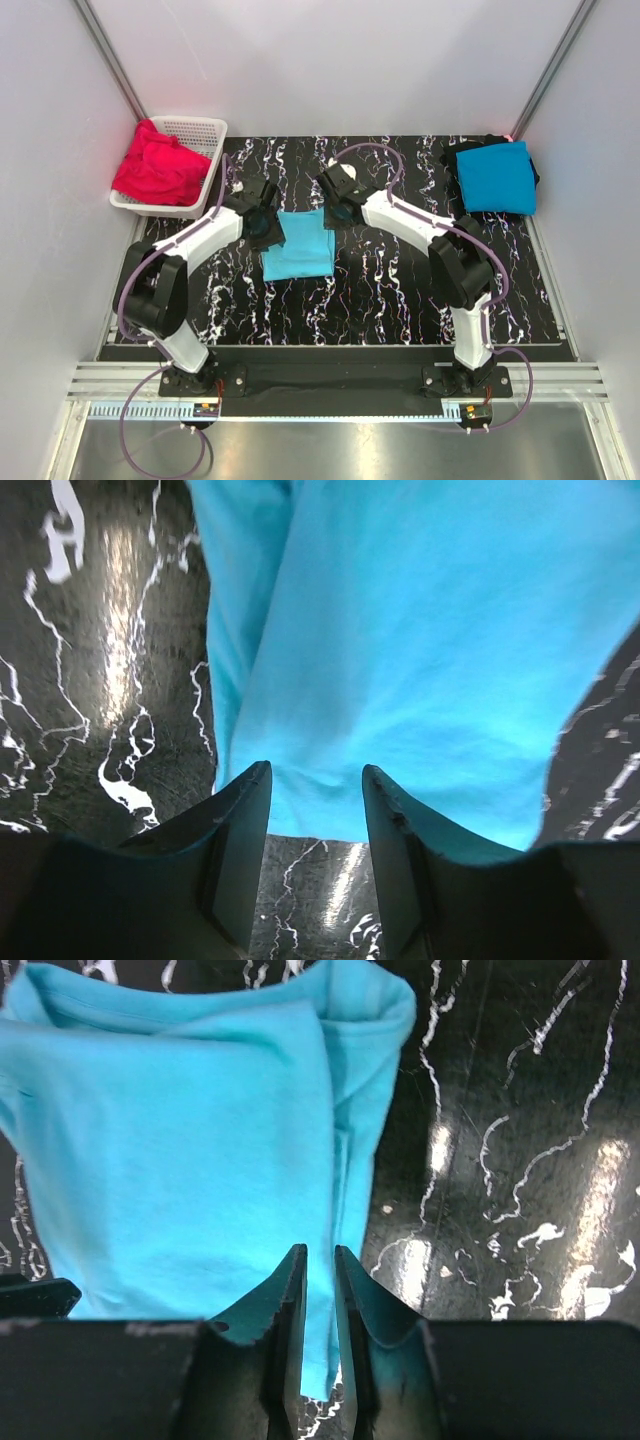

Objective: Fold and stack the t-shirts
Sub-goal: Fold the tshirt

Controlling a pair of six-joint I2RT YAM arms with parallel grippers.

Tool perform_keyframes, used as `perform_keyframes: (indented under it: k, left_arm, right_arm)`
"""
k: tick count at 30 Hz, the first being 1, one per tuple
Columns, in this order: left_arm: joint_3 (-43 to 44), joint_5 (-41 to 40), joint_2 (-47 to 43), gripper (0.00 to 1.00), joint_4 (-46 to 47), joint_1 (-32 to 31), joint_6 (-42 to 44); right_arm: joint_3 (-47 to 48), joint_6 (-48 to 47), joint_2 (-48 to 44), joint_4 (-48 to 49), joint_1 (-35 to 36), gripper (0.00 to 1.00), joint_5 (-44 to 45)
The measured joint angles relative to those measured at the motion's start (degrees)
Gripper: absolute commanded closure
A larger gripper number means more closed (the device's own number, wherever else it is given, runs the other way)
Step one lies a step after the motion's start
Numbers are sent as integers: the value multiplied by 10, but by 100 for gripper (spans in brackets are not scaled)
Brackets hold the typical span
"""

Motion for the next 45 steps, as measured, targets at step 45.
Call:
perform_keyframes:
  k: [45]
  left_arm:
    - [71,-63,115,55,-23,-2,-14]
  right_arm:
    - [2,-47,82,0,10,94,-9]
